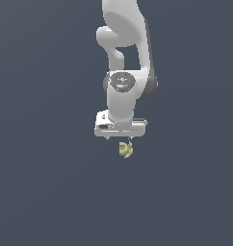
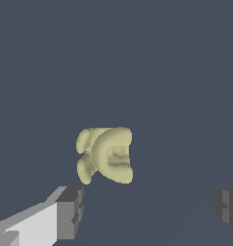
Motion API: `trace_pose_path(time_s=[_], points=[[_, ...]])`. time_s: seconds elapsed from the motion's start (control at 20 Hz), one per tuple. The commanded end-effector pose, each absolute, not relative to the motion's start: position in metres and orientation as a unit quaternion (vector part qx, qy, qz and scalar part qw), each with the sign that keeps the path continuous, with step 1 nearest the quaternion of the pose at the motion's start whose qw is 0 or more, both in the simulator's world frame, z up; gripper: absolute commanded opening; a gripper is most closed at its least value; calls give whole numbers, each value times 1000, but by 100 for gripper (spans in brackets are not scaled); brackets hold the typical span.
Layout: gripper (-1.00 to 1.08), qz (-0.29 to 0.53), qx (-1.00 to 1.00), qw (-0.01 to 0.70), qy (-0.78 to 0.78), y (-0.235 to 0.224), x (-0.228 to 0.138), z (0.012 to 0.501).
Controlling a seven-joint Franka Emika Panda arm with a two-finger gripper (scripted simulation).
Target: Pick up the object and move it to a goal position.
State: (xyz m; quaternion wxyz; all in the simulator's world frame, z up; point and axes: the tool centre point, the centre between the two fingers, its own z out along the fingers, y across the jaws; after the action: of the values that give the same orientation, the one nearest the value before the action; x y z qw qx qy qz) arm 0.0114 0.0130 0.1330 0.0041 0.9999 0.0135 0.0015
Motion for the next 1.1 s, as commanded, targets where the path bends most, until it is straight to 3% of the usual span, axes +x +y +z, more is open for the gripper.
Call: trace_pose_path(time_s=[0.0,1.05], points=[[100,1,1000,3,18,25,15,118],[100,0,1000,0,25,46,18,55]])
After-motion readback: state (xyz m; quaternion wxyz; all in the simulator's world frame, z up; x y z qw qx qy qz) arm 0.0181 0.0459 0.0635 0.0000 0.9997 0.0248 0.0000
